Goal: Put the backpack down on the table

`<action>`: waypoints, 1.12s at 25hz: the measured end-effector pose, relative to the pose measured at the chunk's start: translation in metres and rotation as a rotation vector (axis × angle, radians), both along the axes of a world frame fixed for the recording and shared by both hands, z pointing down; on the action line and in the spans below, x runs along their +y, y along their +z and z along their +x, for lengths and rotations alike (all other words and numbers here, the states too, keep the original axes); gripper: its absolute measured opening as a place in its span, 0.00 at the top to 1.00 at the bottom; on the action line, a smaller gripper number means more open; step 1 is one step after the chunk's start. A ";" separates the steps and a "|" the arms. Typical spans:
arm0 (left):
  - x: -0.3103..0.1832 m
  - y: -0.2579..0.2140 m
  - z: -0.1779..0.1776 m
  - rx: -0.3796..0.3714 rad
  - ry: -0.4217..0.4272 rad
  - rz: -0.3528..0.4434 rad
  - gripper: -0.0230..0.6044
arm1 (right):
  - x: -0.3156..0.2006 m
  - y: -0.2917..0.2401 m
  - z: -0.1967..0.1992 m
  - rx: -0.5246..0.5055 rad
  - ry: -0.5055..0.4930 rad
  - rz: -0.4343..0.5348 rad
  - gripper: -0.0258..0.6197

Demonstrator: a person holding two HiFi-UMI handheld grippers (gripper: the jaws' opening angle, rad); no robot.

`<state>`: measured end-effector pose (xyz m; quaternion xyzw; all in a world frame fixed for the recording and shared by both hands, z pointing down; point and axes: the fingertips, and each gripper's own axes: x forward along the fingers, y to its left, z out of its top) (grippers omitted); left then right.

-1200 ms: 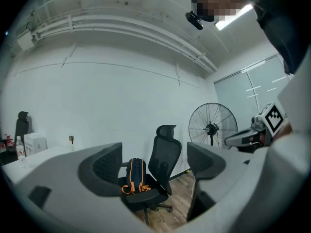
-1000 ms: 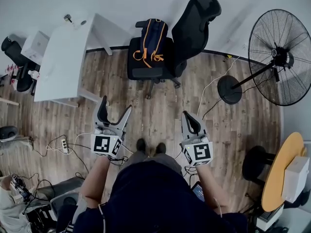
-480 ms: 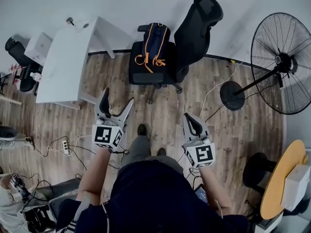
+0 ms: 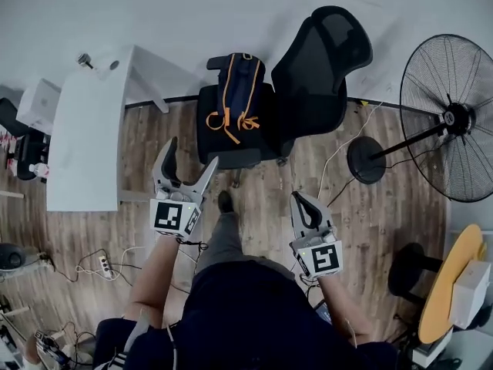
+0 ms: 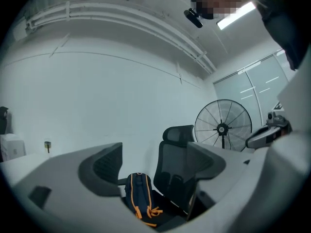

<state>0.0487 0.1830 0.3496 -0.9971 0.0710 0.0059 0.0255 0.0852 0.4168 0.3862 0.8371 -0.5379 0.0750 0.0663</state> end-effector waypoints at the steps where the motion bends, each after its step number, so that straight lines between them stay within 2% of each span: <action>1: -0.016 0.002 0.015 -0.004 0.015 0.006 0.31 | -0.016 0.002 0.011 -0.004 0.015 -0.004 0.96; 5: -0.070 0.015 0.077 -0.035 0.073 0.000 0.31 | -0.076 0.009 0.058 -0.041 0.064 -0.033 0.96; 9: -0.111 0.038 0.139 -0.067 0.105 -0.023 0.31 | -0.123 0.016 0.102 -0.030 0.077 -0.029 0.96; 18: -0.160 0.149 0.256 -0.191 0.123 -0.138 0.34 | -0.183 0.048 0.170 -0.062 0.009 -0.074 0.96; 21: -0.174 0.186 0.287 -0.235 0.108 -0.167 0.34 | -0.196 0.058 0.190 -0.082 -0.011 -0.044 0.96; 28: -0.194 0.260 0.338 -0.315 0.107 -0.197 0.35 | -0.217 0.092 0.227 -0.106 -0.032 -0.070 0.96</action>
